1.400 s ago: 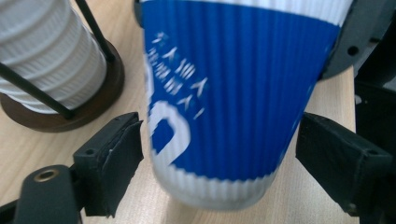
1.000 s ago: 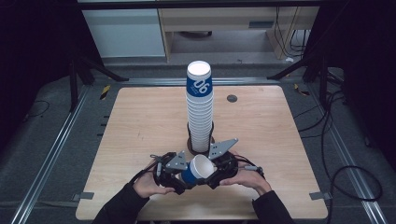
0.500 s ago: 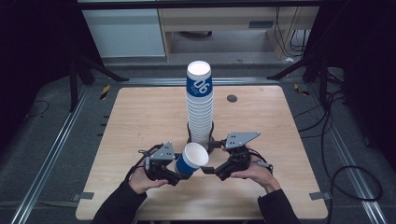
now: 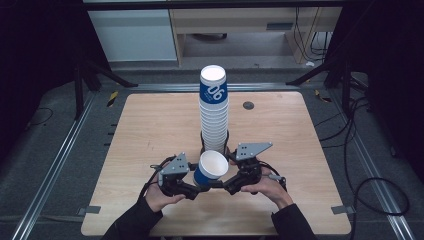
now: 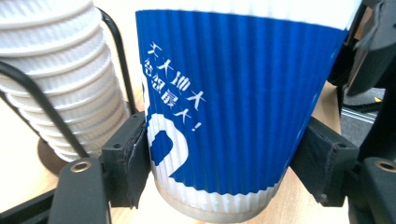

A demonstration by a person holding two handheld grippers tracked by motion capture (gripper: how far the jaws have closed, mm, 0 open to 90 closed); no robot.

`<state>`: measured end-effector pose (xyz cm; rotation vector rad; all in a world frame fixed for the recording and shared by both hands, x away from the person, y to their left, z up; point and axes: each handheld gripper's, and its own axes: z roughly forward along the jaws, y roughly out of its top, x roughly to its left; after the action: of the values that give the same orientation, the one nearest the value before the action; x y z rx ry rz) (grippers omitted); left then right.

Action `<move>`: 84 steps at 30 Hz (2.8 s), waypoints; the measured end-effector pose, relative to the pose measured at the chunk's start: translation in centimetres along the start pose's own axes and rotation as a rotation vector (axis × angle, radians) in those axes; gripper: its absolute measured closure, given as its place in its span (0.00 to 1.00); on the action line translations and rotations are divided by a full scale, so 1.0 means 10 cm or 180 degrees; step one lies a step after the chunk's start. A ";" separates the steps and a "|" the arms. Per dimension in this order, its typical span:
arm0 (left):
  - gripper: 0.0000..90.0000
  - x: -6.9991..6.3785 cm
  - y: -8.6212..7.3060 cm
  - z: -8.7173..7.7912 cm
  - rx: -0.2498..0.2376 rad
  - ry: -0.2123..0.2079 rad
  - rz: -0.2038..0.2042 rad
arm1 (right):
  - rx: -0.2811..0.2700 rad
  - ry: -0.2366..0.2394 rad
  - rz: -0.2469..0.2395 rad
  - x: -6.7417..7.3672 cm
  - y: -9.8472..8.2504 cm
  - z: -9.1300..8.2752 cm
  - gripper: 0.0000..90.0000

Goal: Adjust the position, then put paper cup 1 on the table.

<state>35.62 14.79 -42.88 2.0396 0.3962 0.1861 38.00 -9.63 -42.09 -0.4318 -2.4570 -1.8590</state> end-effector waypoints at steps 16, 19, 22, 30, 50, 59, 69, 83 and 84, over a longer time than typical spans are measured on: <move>0.29 -0.04 -0.01 0.06 0.0092 0.0014 0.0050 | 0.0030 0.0030 0.0066 -0.02 -0.05 0.07 0.23; 0.27 -0.03 -0.01 0.05 0.0128 0.0017 0.0033 | 0.0021 -0.0019 0.0039 -0.01 -0.04 0.05 0.23; 0.24 -0.02 -0.02 0.05 0.0167 0.0023 0.0016 | -0.0027 -0.0092 0.0027 -0.02 -0.01 -0.01 0.23; 0.22 0.08 -0.09 -0.02 0.0271 0.0148 -0.0081 | -0.0137 -0.0470 -0.0024 -0.07 0.04 -0.31 0.23; 0.20 0.47 -0.33 -0.39 0.0269 0.0834 -0.0613 | -0.0107 -0.1649 0.0301 -0.29 -0.03 -0.82 0.23; 0.20 0.61 -0.39 -0.51 0.0222 0.0993 -0.0835 | -0.0033 -0.2278 0.0395 -0.38 -0.04 -0.99 0.23; 0.21 0.66 -0.41 -0.56 0.0231 0.1062 -0.0907 | 0.0093 -0.2640 0.0481 -0.50 -0.11 -1.13 0.23; 0.21 0.76 -0.48 -0.58 0.0298 0.1179 -0.1032 | 0.0387 -0.2976 0.0659 -0.74 -0.31 -1.26 0.23; 0.21 0.77 -0.48 -0.58 0.0295 0.1179 -0.1047 | 0.0416 -0.2989 0.0671 -0.76 -0.33 -1.26 0.23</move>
<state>40.09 24.44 -44.57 1.9954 0.9778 0.3492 42.76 -23.88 -43.02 -1.8115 -2.8002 -1.5933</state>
